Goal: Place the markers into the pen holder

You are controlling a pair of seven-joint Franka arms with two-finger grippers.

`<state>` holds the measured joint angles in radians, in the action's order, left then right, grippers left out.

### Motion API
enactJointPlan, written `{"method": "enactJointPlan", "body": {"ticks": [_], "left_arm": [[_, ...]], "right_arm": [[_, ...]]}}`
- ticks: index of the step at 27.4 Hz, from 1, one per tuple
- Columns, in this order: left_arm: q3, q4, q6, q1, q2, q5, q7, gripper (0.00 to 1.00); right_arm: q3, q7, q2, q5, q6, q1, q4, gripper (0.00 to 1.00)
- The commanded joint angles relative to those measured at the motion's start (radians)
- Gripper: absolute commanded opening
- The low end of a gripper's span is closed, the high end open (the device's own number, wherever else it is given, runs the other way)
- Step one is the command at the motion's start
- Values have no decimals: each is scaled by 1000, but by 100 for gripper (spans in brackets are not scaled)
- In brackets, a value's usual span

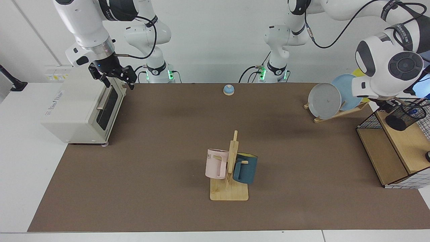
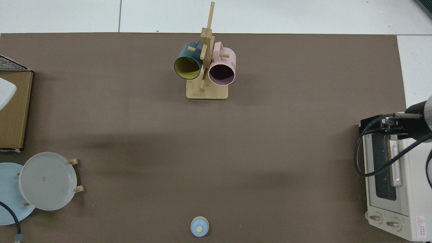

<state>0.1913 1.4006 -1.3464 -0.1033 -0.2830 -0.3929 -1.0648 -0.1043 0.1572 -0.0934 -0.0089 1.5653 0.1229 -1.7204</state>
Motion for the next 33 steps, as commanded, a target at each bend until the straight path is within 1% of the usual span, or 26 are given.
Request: {"method": "enactJointPlan", "body": {"ticks": [1,4,7,11,15,18,20,27,31,33], "left_arm": [[-58,28,62,-19,56,74,268,100],[-79,41,49,-19,62,117,345,100],[-79,89,7,-21,90,157,408,100],[-78,153,-83,-16,117,219,494,100],[-64,210,-181,-6,140,288,510,100],[-62,250,-256,-6,153,313,526,100],[-62,274,-301,-6,157,321,580,100],[-62,262,-349,-15,142,371,818,100],[-62,244,-361,-1,134,431,839,100],[-62,233,-384,5,120,442,833,100]], "right_arm": [[12,-15,12,6,-13,-22,21,100],[12,-15,12,6,-13,-22,21,100],[12,-15,12,6,-13,-22,21,100],[12,-15,12,6,-13,-22,21,100],[12,-15,12,6,-13,-22,21,100],[12,-15,12,7,-13,-22,21,100],[12,-15,12,6,-13,-22,21,100],[12,-15,12,7,-13,-22,21,100],[12,-15,12,6,-13,-22,21,100],[12,-15,12,7,-13,-22,21,100]]}}
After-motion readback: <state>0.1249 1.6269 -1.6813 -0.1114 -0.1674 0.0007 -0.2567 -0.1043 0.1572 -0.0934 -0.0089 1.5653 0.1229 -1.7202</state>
